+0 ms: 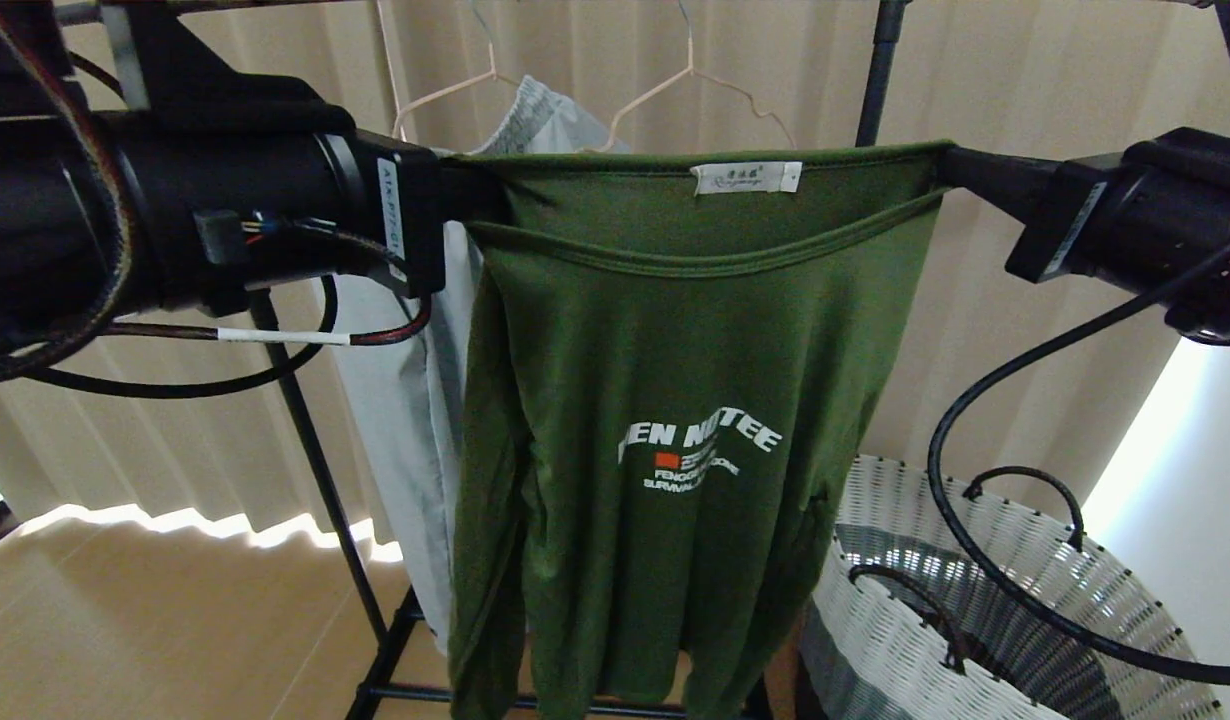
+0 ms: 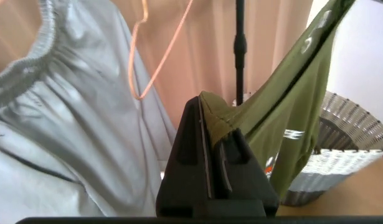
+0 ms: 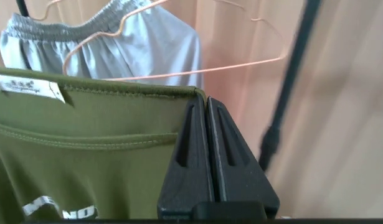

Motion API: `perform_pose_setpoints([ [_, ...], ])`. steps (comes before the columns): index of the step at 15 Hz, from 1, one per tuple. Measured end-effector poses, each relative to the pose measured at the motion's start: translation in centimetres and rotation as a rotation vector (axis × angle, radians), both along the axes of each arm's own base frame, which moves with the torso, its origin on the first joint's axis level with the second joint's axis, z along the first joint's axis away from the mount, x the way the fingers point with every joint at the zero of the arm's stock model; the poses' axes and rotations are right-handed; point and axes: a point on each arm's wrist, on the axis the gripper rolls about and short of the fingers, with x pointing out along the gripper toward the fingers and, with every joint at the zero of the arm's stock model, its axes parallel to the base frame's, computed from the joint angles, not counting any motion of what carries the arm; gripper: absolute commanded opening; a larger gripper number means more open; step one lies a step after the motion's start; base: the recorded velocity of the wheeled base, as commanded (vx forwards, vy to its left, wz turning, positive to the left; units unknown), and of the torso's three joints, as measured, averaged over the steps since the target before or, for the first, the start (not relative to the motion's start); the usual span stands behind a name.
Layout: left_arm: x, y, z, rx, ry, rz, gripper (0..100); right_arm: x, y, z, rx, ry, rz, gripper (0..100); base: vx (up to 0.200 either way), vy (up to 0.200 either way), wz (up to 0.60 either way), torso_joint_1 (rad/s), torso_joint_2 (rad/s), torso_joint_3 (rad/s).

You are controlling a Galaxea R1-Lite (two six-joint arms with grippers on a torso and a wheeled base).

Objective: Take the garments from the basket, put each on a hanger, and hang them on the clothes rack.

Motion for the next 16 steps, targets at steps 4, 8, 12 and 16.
perform_pose_setpoints([
  [4,2.5,-1.5,0.1,-0.023,-0.04,0.101,0,-3.6,-2.1,-0.3,-0.045,0.067,-0.009,0,0.0,0.0,0.0,0.0,0.0,0.0],
  [8,5.8,-3.5,-0.6,-0.037,-0.06,0.191,0,-6.5,-3.0,-1.3,-0.055,0.072,0.126,0,0.0,0.0,0.0,0.0,0.0,0.0],
  [12,7.1,-4.4,-1.7,-0.016,-0.037,0.194,0,-7.8,-3.4,-2.0,-0.06,0.073,0.191,0,0.0,0.0,0.0,0.0,0.0,0.0],
  [16,7.0,-4.3,-2.1,-0.015,-0.017,0.195,0,-6.9,-3.5,-2.2,-0.063,0.082,0.158,0,0.0,0.0,0.0,0.0,0.0,0.0],
])
